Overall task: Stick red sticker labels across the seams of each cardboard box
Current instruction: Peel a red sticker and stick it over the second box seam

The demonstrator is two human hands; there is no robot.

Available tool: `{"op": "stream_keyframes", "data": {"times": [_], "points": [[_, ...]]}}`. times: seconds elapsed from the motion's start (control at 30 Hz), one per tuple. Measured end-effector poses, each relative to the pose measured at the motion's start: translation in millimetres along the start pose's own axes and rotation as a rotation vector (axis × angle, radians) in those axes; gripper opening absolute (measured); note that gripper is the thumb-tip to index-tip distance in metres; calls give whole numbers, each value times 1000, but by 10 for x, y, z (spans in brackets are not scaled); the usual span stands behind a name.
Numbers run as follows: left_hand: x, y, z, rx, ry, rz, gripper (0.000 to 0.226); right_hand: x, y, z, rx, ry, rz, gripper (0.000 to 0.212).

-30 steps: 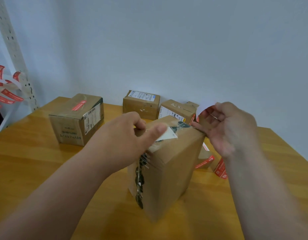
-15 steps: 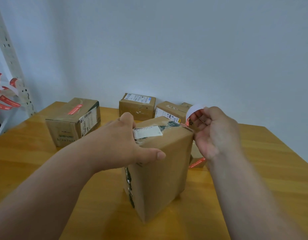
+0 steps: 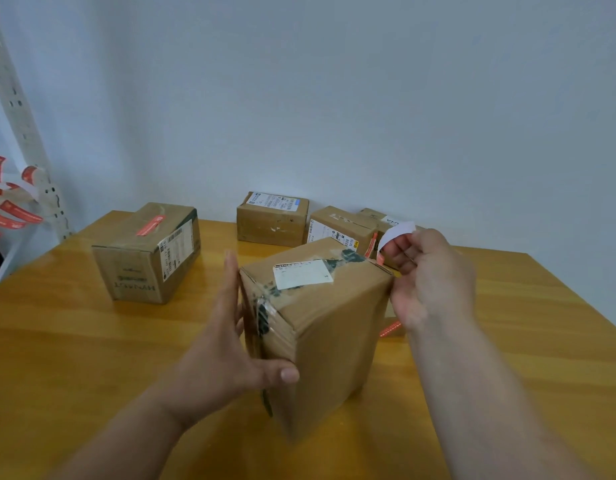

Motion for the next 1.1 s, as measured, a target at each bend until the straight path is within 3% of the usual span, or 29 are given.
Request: {"op": "stream_keyframes", "data": {"times": [0.27,0.4,0.53,0.63,0.77,0.93,1.0,1.1], "points": [[113,34,-42,159,75,180,143,-59,-85,-2,27,2,-31,14],[597,-183,63,255,139,521,131,-186,-129,40,-10,-46,-118,15],[932,32,223,91,138,1143,120,-419,-160,45,-4,-162,-215,14],[865,321,336,-51,143,1287,116,-534,-137,-33,-3,-213,-298,18],[731,453,461,-104,114,1256,114,-501,19,-129,-151,-193,-572,18],[683,463,543,-219,33,1044,110,-326,160,-191,-327,-112,-855,15],[705,359,540,-173,37,867,96,-255,223,-224,-378,-118,-921,14],[766,88,512,40,66,564,50,-189,305,-249,-409,-136,-947,15]]}}
Point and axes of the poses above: each hand's wrist, its own z-axis towards the middle knuckle, its own y-axis out of the palm, x = y × z, the point moved 9 cm from there along z, towards the middle knuckle, and after that the axes turned 7 degrees about z, right-handed, at the moved point
